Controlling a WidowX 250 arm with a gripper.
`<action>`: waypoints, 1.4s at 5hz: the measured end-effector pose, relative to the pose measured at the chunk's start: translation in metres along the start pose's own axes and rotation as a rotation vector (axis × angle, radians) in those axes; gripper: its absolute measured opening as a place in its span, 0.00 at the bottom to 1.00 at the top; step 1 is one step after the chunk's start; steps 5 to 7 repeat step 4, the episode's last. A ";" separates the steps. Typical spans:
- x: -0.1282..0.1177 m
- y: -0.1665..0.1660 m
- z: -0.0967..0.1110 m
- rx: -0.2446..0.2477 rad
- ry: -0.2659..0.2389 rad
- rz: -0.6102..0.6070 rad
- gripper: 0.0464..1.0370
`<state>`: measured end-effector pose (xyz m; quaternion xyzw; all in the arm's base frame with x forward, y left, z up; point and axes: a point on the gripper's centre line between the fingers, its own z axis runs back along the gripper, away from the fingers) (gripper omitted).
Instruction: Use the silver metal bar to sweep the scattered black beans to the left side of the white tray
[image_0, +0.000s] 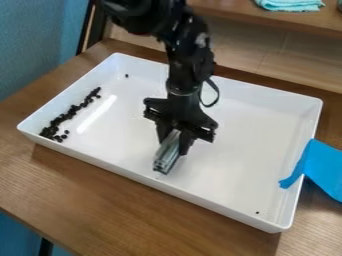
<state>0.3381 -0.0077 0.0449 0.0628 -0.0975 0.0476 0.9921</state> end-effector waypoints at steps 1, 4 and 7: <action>0.001 -0.001 -0.010 0.038 -0.019 0.006 0.35; 0.003 0.009 -0.006 0.002 0.044 0.013 0.95; 0.003 0.009 -0.006 0.002 0.044 0.013 0.95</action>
